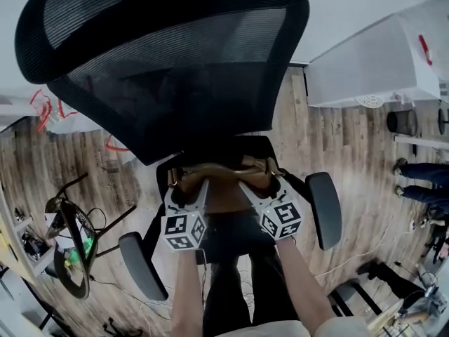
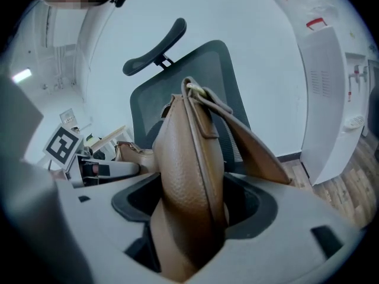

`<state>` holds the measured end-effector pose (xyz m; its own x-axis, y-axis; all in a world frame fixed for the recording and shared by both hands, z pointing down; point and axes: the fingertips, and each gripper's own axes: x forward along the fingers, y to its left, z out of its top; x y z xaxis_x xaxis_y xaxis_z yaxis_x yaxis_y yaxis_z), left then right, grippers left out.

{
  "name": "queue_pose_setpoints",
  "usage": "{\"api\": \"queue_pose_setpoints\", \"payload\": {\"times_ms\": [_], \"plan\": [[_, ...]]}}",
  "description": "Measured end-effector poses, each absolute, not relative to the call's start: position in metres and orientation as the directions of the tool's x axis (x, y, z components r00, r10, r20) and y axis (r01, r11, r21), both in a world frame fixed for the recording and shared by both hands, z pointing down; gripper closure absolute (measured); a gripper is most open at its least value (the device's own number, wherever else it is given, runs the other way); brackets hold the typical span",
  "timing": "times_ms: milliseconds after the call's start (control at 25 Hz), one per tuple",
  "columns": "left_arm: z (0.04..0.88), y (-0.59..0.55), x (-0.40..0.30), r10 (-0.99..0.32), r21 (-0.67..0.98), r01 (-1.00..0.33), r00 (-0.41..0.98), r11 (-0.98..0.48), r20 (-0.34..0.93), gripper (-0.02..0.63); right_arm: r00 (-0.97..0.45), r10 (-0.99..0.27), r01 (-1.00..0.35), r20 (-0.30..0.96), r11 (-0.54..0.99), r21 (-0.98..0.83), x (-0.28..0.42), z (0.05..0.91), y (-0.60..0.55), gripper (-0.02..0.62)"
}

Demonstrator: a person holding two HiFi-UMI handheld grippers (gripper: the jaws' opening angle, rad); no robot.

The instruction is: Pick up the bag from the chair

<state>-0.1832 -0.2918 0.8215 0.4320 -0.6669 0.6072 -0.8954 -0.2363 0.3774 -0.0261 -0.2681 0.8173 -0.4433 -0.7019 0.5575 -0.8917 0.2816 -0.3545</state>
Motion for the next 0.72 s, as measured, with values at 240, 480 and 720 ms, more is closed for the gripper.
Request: {"api": "queue_pose_setpoints", "payload": {"times_ms": [240, 480, 720], "plan": [[0.776, -0.292, -0.176, -0.689, 0.378, -0.886, 0.45, -0.267, 0.568, 0.31, -0.417, -0.74, -0.904, 0.528, 0.276, -0.327, -0.019, 0.769, -0.264, 0.265], [0.722, -0.285, -0.183, -0.712, 0.35, -0.888, 0.451, -0.297, 0.539, 0.31, -0.42, -0.766, -0.898, 0.487, 0.272, -0.345, -0.026, 0.722, -0.254, 0.265], [0.669, -0.266, -0.186, -0.73, 0.353, -0.887, 0.449, -0.297, 0.515, 0.31, -0.416, -0.773, -0.902, 0.478, 0.283, -0.327, -0.028, 0.667, -0.236, 0.265]]}}
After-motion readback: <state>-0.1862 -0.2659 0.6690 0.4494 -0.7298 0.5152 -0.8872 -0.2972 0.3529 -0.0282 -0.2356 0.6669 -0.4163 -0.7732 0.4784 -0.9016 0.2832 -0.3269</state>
